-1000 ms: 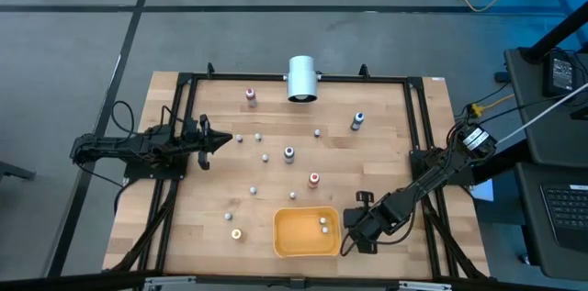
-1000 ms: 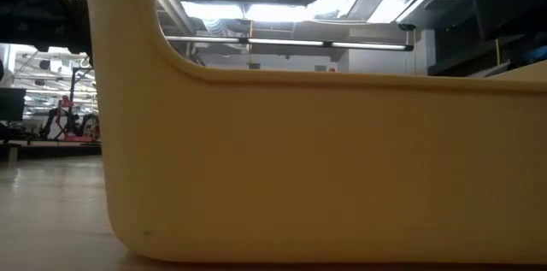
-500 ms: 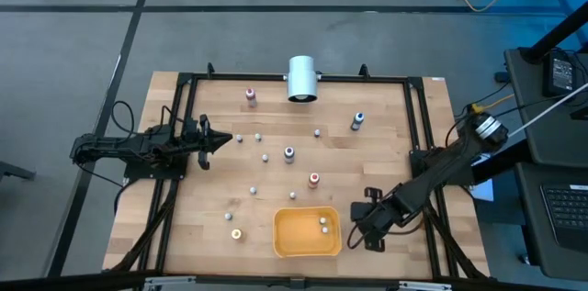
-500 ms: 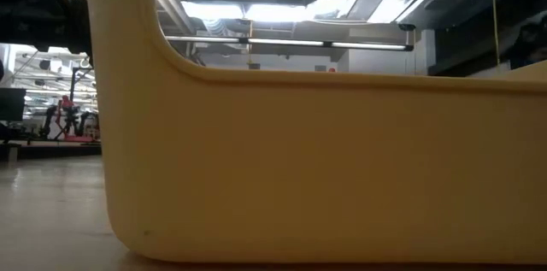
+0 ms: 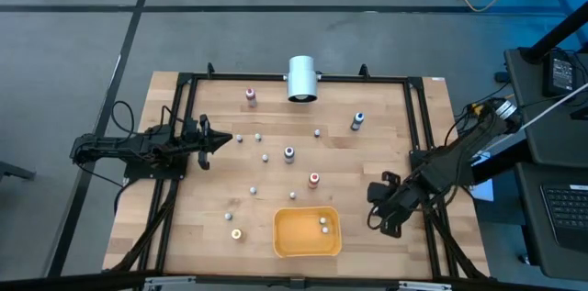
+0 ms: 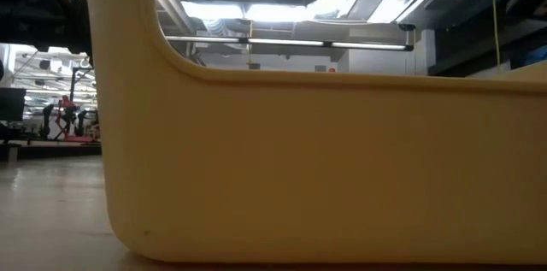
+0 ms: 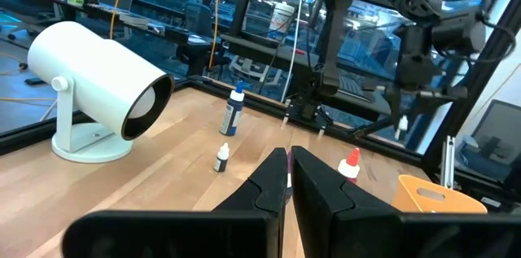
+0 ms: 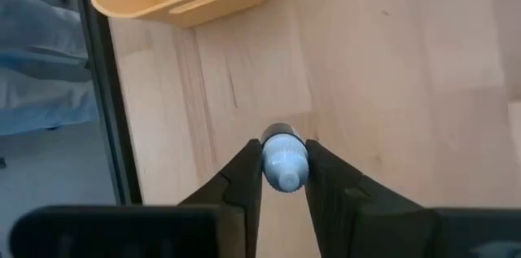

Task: Pick & Place food coloring
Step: Put the small blue food coloring bottle into the yellow container

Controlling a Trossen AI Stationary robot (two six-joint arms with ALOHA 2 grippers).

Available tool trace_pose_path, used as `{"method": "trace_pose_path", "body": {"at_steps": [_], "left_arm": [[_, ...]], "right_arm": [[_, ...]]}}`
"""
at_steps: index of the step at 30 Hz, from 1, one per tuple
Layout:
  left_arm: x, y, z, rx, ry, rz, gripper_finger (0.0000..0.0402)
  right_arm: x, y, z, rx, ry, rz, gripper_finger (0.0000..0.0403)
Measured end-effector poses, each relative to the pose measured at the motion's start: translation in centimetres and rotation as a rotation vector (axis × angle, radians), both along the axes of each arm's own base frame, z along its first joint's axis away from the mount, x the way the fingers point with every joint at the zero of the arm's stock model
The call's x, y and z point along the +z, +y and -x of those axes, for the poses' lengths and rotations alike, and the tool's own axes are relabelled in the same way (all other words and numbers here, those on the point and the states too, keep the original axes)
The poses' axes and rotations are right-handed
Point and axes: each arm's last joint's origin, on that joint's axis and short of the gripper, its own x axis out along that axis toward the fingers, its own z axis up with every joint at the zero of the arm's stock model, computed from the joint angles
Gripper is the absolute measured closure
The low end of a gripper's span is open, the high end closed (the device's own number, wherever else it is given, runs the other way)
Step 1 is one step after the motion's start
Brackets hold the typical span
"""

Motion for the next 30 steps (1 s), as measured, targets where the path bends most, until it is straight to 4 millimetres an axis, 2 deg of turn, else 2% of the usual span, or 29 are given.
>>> {"method": "trace_pose_path", "body": {"at_steps": [7,12,24,30], "left_arm": [[0.0,0.0,0.0,0.0,0.0,0.0,0.0384],[0.0,0.0,0.0,0.0,0.0,0.0,0.0384],[0.0,0.0,0.0,0.0,0.0,0.0,0.0384],[0.0,0.0,0.0,0.0,0.0,0.0,0.0384]], "right_arm": [[2.0,-1.4,1.7,0.002,-0.003,-0.012,0.0324],[4.3,-2.1,2.0,0.015,0.019,0.024,0.0325],[11.6,-4.4,1.4,0.023,-0.13,0.065,0.0326],[13.4,-4.5,-0.5,0.091,-0.149,0.126,0.0323]]}}
